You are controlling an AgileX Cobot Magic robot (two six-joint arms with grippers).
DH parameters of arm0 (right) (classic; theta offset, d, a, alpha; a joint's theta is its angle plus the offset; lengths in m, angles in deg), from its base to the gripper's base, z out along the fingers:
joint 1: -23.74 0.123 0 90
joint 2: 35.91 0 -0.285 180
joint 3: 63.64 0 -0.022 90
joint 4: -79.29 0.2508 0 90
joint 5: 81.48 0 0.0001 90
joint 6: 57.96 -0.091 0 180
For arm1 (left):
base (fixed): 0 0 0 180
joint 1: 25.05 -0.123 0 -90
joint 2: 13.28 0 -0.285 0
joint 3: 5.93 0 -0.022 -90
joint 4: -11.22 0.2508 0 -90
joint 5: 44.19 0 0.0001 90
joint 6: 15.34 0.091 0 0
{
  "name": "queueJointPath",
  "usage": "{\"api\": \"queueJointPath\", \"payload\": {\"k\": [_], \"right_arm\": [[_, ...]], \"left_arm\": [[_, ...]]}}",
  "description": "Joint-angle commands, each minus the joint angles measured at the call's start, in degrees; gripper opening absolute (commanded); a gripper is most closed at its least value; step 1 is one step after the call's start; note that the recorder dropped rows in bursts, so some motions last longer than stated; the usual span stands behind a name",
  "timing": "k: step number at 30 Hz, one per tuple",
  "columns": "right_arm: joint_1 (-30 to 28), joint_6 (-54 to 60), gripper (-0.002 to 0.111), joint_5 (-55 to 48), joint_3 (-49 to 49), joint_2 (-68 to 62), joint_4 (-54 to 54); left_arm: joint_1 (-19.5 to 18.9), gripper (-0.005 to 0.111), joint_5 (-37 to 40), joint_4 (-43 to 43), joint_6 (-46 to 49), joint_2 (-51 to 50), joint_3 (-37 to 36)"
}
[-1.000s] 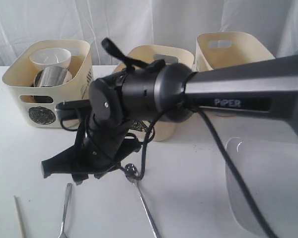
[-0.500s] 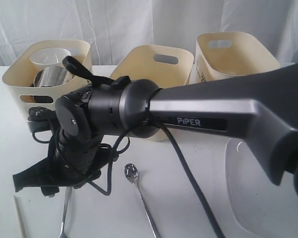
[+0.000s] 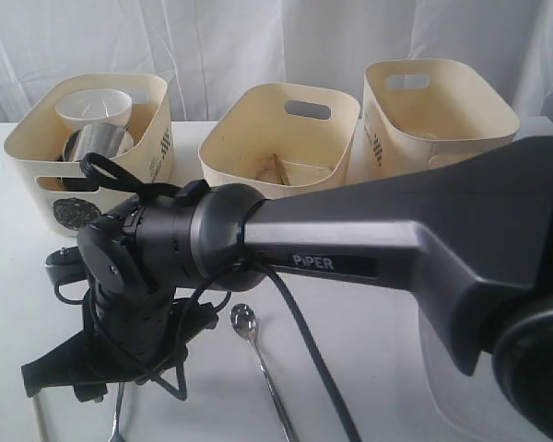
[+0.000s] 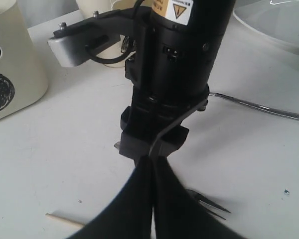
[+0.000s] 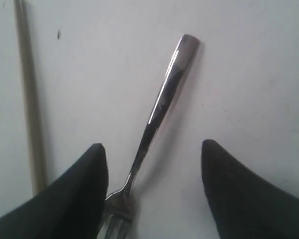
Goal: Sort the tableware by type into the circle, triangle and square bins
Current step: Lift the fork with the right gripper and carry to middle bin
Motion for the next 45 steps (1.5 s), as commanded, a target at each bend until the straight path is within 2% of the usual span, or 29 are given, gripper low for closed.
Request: {"api": "queueJointPath", "payload": {"k": [1,14,17,24,29,37,45], "right_arm": [[0.72,-0.47,0.052,0.5,-0.39,-0.64,-0.88],[1.84,-0.33,0.051,2.2,-0.39,-3.29,-1.4],[1.84,-0.24,0.048,2.32,-0.39,-3.64,-1.4],[1.84,0.33,0.027,1.06,-0.39,-4.22,-1.5],[1.62,3.9,0.0,-0.07,-0.39,-4.32,-1.5],[0.09,4.83,0.0,3.59,-0.39,-0.69,-2.29],[-4.37,4.83,0.0,14.74,-0.39,13.67,-6.41]], "left_arm": [[0.17,0.0,0.06,-0.26,0.0,0.27,-0.25],[0.17,0.0,0.06,-0.26,0.0,0.27,-0.25],[0.17,0.0,0.06,-0.26,0.0,0.27,-0.25],[0.17,0.0,0.06,-0.26,0.0,0.27,-0.25],[0.17,0.0,0.06,-0.26,0.0,0.27,-0.25],[0.17,0.0,0.06,-0.26,0.0,0.27,-0.25],[0.17,0.0,0.06,-0.26,0.0,0.27,-0.25]]}}
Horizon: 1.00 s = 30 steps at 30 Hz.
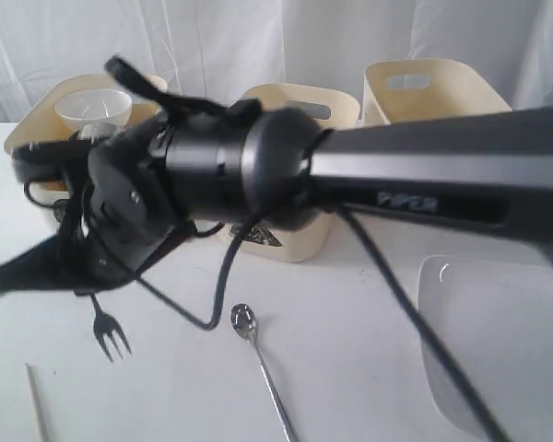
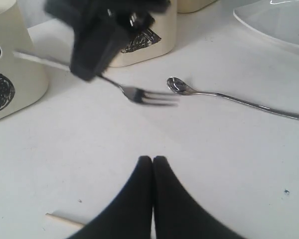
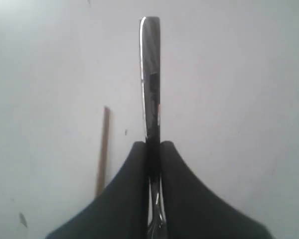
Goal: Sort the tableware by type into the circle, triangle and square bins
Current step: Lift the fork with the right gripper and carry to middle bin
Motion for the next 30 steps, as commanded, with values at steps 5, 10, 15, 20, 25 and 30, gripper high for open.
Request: {"api": "queueJointPath", "payload": {"k": [5,10,15,20,25,30], "right_arm": [[-9.97,0.66,0.0,6.92,0.01,11.6,-8.5],[-16.86,2.33,0.0,7.03,0.23,12.65,-10.64],[-19.65,3.5,0.0,9.24,0.23,12.65,-12.29],[-22.89,3.5,0.0,10.57,0.23,11.73,-12.78],[-25.8,3.5,0.0,12.55,0.23,8.98,-13.32],[-27.1,3.5,0.0,15.44,0.23,6.21,-13.33]], "left_arm": [[0.17,0.0,-0.02,-0.26,0.0,0.27,-0.25],[0.17,0.0,-0.02,-0.26,0.0,0.27,-0.25],[0.17,0.0,-0.02,-0.26,0.0,0.27,-0.25],[0.17,0.0,-0.02,-0.26,0.0,0.27,-0.25],[0.17,0.0,-0.02,-0.26,0.0,0.27,-0.25],[0.17,0.0,-0.02,-0.26,0.0,0.27,-0.25]]}}
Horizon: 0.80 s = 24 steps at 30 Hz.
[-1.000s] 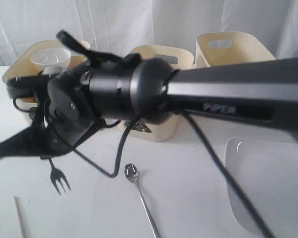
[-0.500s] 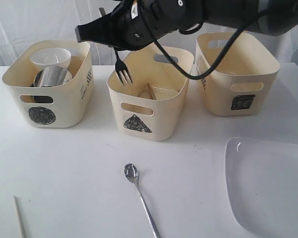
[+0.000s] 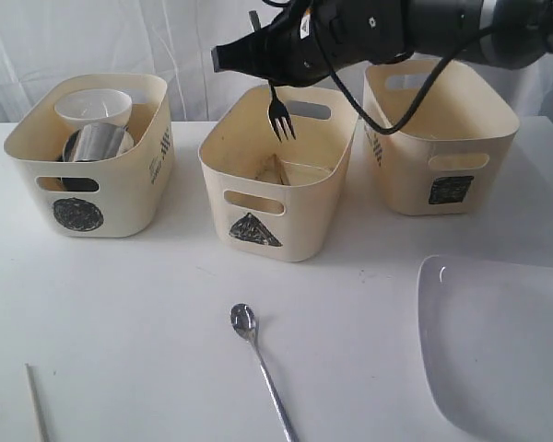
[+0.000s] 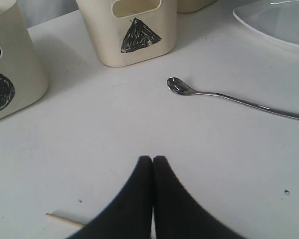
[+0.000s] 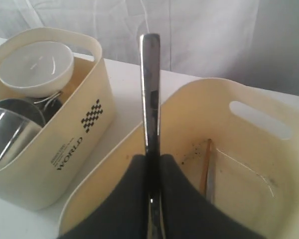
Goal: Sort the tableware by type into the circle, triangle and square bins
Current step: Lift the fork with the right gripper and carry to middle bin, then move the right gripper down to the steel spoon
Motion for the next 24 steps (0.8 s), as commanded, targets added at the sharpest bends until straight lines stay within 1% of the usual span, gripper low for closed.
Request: {"api": "queueJointPath", "payload": {"k": [1,3,5,9,10,13,17,20,23,24], "right_arm": [[-0.96,0.62,0.0,3.27,0.23,-1.98,-0.74],[-0.96,0.62,0.0,3.78,0.23,-2.81,-0.74],[-0.96,0.62,0.003,3.99,0.23,-3.9,-0.74],[-0.96,0.52,0.017,3.99,0.23,-5.26,-0.74],[-0.96,0.52,0.022,4.14,0.23,-5.46,-0.74],[-1.13,0.52,0.031,4.14,0.23,-5.34,-0.74],[-1.13,0.41,0.033,1.54,0.23,-4.35,-0.74],[-0.72,0.41,0.033,-4.7,0.63,-2.37,-0.61],[0.69,0.82,0.033,-8.08,4.5,1.42,-0.61],[2.2,0.82,0.033,-9.27,8.32,4.69,-0.61]], "left_arm": [[0.17,0.0,-0.02,-0.26,0.0,0.27,-0.25],[0.17,0.0,-0.02,-0.26,0.0,0.27,-0.25],[0.17,0.0,-0.02,-0.26,0.0,0.27,-0.25],[0.17,0.0,-0.02,-0.26,0.0,0.27,-0.25],[0.17,0.0,-0.02,-0.26,0.0,0.27,-0.25],[0.17,0.0,-0.02,-0.26,0.0,0.27,-0.25],[0.17,0.0,-0.02,-0.26,0.0,0.27,-0.25],[0.17,0.0,-0.02,-0.26,0.0,0.27,-0.25],[0.17,0.0,-0.02,-0.26,0.0,0.27,-0.25],[0.17,0.0,-0.02,-0.26,0.0,0.27,-0.25]]}}
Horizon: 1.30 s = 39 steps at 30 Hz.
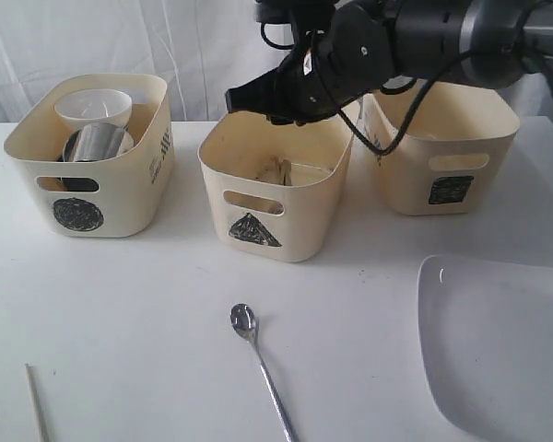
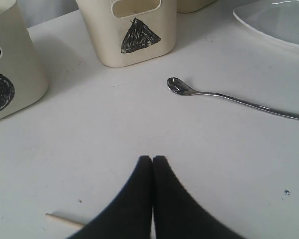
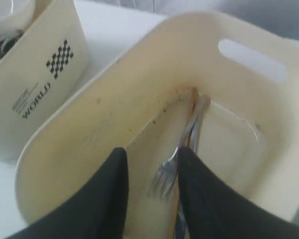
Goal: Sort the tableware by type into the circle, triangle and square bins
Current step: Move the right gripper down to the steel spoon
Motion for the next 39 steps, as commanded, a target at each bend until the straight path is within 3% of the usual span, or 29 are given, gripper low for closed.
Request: {"api": "queueJointPath", "payload": {"k": [1,8,13,25,39], "right_arm": [[3.3,0.82,0.033,-5.21,8.53,8.21,-0.47],[14.15,1.72,0.033,-21.22,15.27,9.85,1.08],[16.51,1.72,0.046,-25.37,15.27,2.56,6.29],[17.36,1.76,0.046,-28.06,15.83,-3.42,9.63],[17.36,3.22,0.046,-23.67,15.83,-4.1,11.13]], "left_arm": [[0.17,0.0,-0.02,-0.26,0.0,0.27,-0.25],[0.17,0.0,-0.02,-0.26,0.0,0.27,-0.25],[0.17,0.0,-0.02,-0.26,0.0,0.27,-0.25],[0.17,0.0,-0.02,-0.26,0.0,0.27,-0.25],[0.17,0.0,-0.02,-0.26,0.0,0.27,-0.25]]}}
